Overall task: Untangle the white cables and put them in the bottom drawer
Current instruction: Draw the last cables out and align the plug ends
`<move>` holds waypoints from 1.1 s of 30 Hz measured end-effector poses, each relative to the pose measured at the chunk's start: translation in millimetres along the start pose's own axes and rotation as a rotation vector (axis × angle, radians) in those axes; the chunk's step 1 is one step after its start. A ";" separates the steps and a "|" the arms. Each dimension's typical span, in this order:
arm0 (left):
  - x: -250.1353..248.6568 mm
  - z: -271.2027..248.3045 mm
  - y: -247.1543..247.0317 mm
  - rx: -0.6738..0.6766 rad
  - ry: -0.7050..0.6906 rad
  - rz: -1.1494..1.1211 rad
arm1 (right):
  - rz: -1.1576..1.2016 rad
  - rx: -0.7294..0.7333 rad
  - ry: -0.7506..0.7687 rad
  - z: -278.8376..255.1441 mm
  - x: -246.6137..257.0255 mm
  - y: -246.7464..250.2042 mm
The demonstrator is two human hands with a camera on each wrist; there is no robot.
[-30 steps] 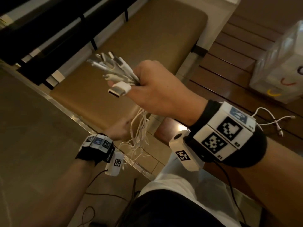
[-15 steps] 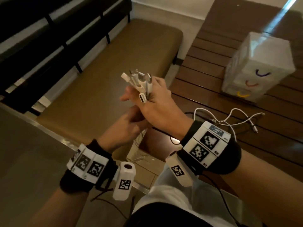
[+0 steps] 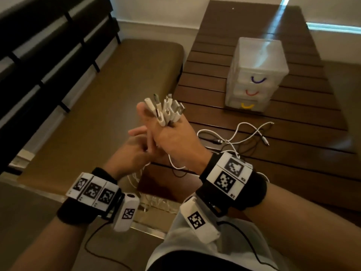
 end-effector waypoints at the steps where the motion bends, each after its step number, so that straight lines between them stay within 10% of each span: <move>1: 4.8 1.7 0.4 0.047 0.012 -0.034 | 0.053 0.000 0.010 0.4 2.7 4.4; 7: 72.9 2.9 13.4 0.168 0.280 0.120 | 0.218 -0.024 0.071 3.6 43.0 67.4; 11: 95.6 10.6 45.1 -0.004 0.290 0.288 | 0.174 -0.060 0.087 -9.5 59.1 103.8; 17: 92.6 28.6 15.1 0.692 0.422 0.216 | 0.176 0.028 0.011 -24.5 51.0 103.7; 20: 78.1 39.5 18.7 0.636 0.438 0.018 | 0.175 0.087 -0.023 -32.6 46.6 102.9; 27: 7.2 64.9 -1.7 0.201 0.087 -0.042 | -0.060 -0.082 0.021 -33.4 39.9 97.5; 33: -87.9 61.2 -40.2 0.440 -0.074 -0.093 | -0.375 -0.181 0.013 -20.8 31.4 93.1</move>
Point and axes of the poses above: each hand's wrist, its own z-axis towards the middle knuckle, its own y-axis out of the back of the hand, x = y × z, the point moved 5 cm from there along z, towards the middle knuckle, and after that the axes turned 6 degrees about -y, right-handed, at the moved point
